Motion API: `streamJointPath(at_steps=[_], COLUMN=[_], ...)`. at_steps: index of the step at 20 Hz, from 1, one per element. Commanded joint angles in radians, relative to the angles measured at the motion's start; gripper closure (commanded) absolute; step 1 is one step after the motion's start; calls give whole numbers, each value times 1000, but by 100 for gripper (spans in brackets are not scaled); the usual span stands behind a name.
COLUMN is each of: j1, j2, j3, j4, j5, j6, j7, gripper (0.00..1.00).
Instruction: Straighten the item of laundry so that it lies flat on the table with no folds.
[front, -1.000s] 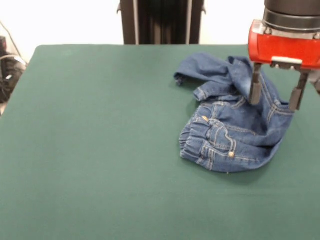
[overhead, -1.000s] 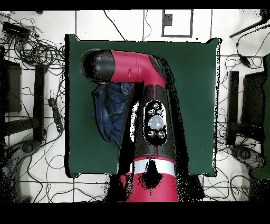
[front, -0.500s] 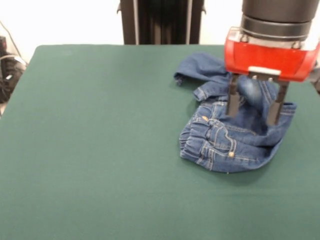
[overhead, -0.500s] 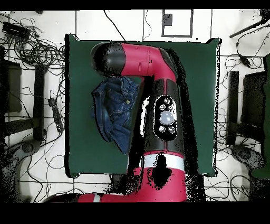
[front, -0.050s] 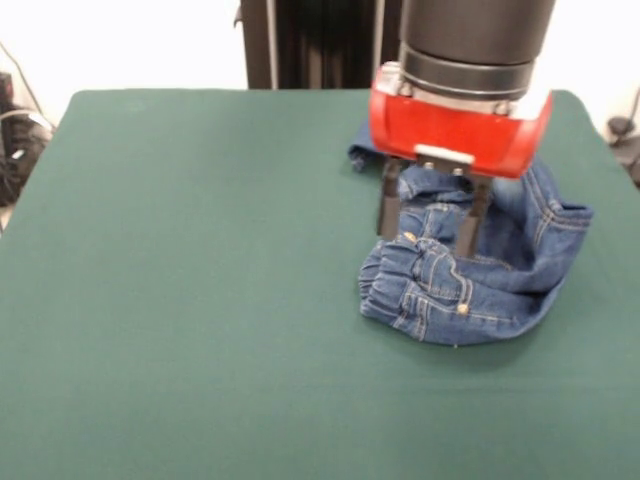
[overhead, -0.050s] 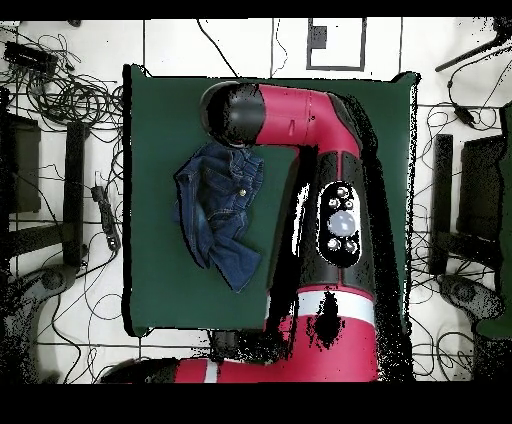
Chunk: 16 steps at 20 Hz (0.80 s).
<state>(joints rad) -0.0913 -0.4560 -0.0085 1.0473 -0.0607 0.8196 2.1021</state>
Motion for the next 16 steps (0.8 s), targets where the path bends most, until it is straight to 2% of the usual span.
streamJointPath(at_steps=[1, 8, 16], j1=[-1, -22, -88], j2=[18, 44, 57], j3=[78, 129, 256], j4=[113, 138, 173], j5=[-46, -49, 37], j6=[148, 113, 137], j7=[-134, -144, -171], gripper=[0, 0, 0])
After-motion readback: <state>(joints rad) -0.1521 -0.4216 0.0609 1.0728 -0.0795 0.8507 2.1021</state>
